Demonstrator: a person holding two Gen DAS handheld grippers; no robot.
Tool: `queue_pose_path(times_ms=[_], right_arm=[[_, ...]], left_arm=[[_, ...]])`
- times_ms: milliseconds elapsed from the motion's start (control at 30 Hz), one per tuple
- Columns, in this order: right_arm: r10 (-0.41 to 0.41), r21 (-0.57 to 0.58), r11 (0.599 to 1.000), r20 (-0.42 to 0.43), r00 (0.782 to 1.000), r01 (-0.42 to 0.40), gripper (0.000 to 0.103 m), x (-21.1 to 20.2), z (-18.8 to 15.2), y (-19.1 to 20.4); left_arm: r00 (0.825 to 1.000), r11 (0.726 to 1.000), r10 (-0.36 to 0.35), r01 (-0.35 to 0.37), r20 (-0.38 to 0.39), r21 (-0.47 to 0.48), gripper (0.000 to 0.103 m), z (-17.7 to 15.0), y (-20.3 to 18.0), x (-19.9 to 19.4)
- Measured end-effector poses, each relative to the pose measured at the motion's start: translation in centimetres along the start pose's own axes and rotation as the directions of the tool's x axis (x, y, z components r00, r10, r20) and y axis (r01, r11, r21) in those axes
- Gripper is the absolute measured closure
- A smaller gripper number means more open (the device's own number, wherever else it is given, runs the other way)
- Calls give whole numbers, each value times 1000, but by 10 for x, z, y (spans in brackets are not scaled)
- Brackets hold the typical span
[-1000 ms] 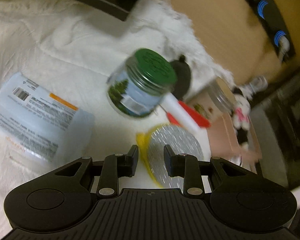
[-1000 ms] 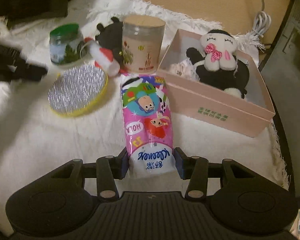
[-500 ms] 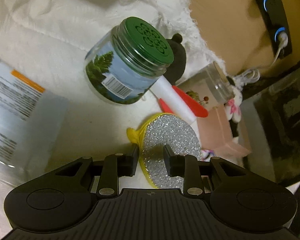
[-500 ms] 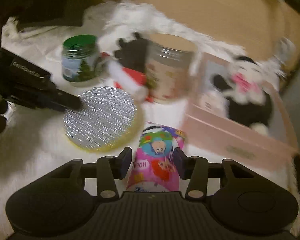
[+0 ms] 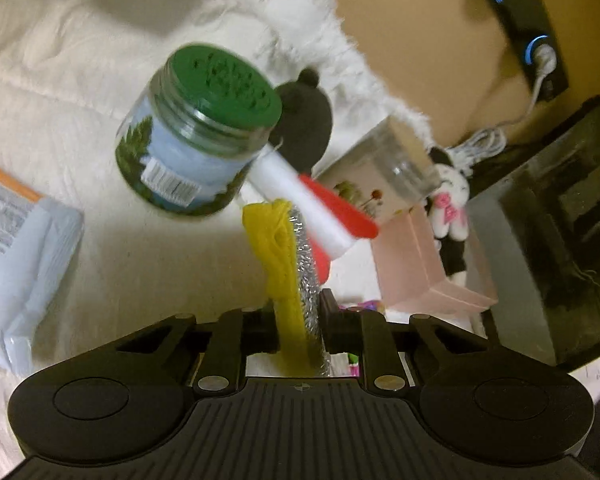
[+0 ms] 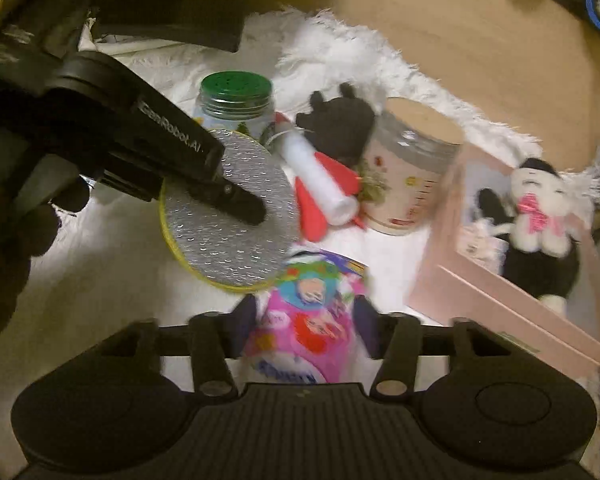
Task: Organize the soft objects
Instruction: 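Carry the tissue pack toward the box while the left tool grasps the glitter pad, then lower the tissue pack and glitter pad into the pink box and open both tools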
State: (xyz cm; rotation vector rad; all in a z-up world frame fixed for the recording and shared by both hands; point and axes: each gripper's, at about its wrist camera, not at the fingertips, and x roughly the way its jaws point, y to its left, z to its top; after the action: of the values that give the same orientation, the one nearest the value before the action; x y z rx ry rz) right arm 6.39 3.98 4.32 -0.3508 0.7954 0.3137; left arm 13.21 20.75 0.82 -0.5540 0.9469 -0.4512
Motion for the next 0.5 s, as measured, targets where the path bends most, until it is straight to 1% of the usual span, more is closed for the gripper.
queue_pose_path(times_ms=[33,67,133,200,300,433,500], right_arm=[[-12,8,1000,7,1000,12,24,-5,-4,-3],[-19,19,1000,9,1000,19,22,-8,-8,-8],[-25,64,998,-5,1000,25,22,-7,-14,-20],[-10,138,990,-26,1000,14,21,-3,-18,-34],[46,255,966,-39,998,-34,21,3,-21,-49],[101,336,939,-51,994,-78,21,12,-20,-62],[143,358,927,-61,988,-112,24,13,-19,-63]], left_arm=[[1000,1000,0,0,3,-2,84,0,-1,1],[1000,1000,-1,1,9,7,84,-2,-3,-1],[1000,1000,5,-5,10,26,85,-3,-7,-4],[1000,999,9,-10,11,34,85,-7,-6,-8],[999,998,32,-34,25,46,85,-11,-5,-20],[997,998,55,-56,49,19,85,-15,5,-40],[996,998,62,-62,60,-1,85,-17,10,-48]])
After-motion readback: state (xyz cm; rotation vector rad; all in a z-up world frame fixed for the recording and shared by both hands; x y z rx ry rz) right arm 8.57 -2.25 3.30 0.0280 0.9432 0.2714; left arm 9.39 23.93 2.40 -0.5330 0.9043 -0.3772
